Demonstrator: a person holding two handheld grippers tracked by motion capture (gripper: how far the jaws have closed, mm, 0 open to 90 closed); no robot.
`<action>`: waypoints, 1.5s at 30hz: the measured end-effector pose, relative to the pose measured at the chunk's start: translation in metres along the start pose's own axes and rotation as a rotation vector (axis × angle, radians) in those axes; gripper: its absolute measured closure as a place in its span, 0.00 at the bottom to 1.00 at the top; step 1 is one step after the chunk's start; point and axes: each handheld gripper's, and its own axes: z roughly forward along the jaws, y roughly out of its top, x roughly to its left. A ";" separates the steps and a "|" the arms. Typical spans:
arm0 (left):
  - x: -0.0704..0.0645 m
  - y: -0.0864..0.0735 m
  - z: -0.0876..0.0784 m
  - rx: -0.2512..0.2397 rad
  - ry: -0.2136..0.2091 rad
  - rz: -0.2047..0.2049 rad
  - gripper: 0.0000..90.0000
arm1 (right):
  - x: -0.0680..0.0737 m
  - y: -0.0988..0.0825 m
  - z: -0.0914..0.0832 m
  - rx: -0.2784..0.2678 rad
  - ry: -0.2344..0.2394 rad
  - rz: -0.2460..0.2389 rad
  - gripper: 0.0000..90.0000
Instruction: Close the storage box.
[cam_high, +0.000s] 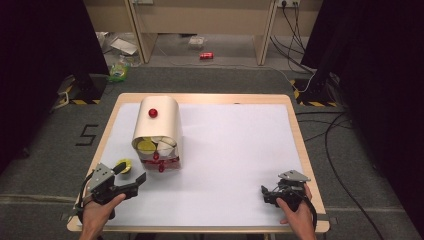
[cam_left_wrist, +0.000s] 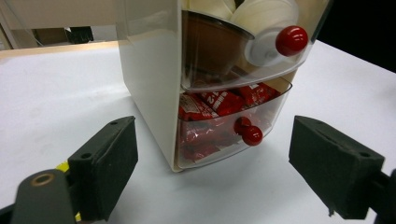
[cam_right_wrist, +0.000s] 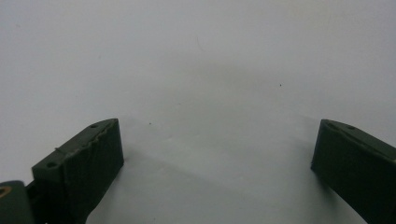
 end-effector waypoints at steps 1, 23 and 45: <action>-0.001 0.000 0.000 0.001 -0.001 -0.001 0.17 | 0.000 0.000 0.000 0.000 0.000 0.000 0.03; -0.011 -0.013 -0.003 -0.002 -0.034 0.026 0.17 | 0.000 0.000 0.000 -0.001 0.001 -0.002 0.03; -0.011 -0.027 -0.005 0.022 -0.049 0.032 0.17 | 0.000 0.000 0.000 -0.002 0.000 -0.002 0.03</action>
